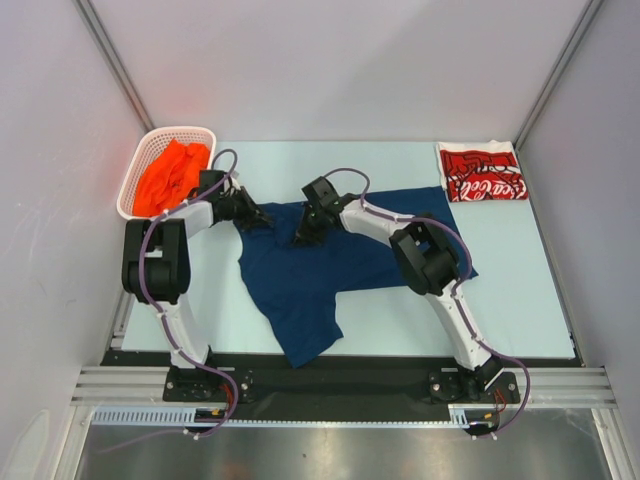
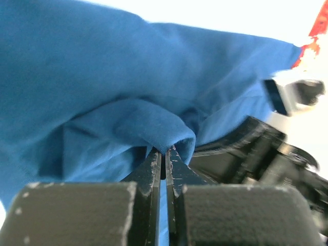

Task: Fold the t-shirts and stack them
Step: Fold the tshirt

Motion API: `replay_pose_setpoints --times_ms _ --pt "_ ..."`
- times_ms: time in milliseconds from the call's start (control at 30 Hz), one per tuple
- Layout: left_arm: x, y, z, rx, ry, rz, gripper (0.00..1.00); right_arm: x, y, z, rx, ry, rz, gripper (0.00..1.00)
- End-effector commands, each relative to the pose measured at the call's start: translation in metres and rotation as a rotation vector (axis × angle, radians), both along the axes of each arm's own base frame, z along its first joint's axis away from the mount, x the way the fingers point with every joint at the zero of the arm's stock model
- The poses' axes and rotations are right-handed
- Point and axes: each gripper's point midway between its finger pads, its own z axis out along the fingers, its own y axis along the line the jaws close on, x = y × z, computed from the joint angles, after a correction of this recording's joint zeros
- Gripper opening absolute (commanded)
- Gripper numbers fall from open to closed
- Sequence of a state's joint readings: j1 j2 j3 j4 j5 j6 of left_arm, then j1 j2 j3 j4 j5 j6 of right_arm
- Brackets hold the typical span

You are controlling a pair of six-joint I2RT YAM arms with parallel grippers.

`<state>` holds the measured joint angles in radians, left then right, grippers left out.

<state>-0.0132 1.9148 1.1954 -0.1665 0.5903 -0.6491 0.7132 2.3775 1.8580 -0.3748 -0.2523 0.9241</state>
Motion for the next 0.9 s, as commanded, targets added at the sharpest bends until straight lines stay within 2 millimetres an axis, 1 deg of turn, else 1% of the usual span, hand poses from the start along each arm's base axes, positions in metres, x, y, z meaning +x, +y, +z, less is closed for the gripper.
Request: replay_pose_setpoints --times_ms 0,33,67,100,133,167,200,233,267,300,333,367,400,433,633,867 --pt "-0.009 0.012 0.024 0.099 -0.04 -0.023 0.0 -0.017 -0.021 0.046 -0.059 -0.053 0.132 0.0" --pt "-0.021 0.015 0.019 0.126 -0.012 -0.035 0.0 -0.028 -0.032 0.047 -0.092 -0.02 0.16 0.0" --pt "-0.026 0.016 0.029 0.148 -0.037 -0.036 0.01 -0.034 -0.036 0.047 -0.102 -0.011 0.187 0.0" --pt "-0.033 0.017 0.027 0.165 -0.031 -0.037 0.02 -0.039 -0.041 0.046 -0.11 0.001 0.211 0.0" --pt "-0.045 0.018 0.02 0.178 -0.006 -0.041 0.04 -0.044 -0.05 0.043 -0.138 0.012 0.24 0.0" --pt "-0.053 0.018 0.024 0.196 -0.013 -0.048 0.06 -0.049 -0.054 0.044 -0.144 0.017 0.254 0.0" --pt "-0.059 0.018 0.021 0.201 -0.003 -0.052 0.06 -0.051 -0.056 0.044 -0.138 0.021 0.271 0.0" --pt "-0.07 0.018 0.013 0.206 0.019 -0.056 0.06 -0.054 -0.061 0.043 -0.152 0.021 0.287 0.0" --pt "-0.076 0.018 0.01 0.208 0.033 -0.059 0.06 -0.054 -0.063 0.043 -0.157 0.018 0.298 0.0" --pt "-0.081 0.017 0.013 0.207 0.03 -0.063 0.06 -0.056 -0.064 0.042 -0.155 0.02 0.316 0.0" --pt "-0.089 0.017 0.008 0.207 0.047 -0.064 0.06 -0.058 -0.066 0.041 -0.165 0.028 0.323 0.0" --pt "-0.094 0.016 0.007 0.209 0.052 -0.068 0.06 -0.057 -0.068 0.041 -0.168 0.025 0.334 0.0" --pt "-0.096 0.015 0.011 0.21 0.038 -0.066 0.06 -0.059 -0.068 0.04 -0.158 0.035 0.342 0.0" --pt "-0.103 0.015 0.007 0.207 0.054 -0.068 0.06 -0.059 -0.069 0.04 -0.153 0.037 0.35 0.0" --pt "-0.127 0.014 0.0 0.217 0.082 -0.072 0.07 -0.065 -0.077 0.035 -0.165 0.067 0.395 0.0" --pt "-0.139 0.008 -0.012 0.198 0.125 -0.076 0.11 -0.066 -0.083 0.029 -0.142 0.094 0.415 0.0"
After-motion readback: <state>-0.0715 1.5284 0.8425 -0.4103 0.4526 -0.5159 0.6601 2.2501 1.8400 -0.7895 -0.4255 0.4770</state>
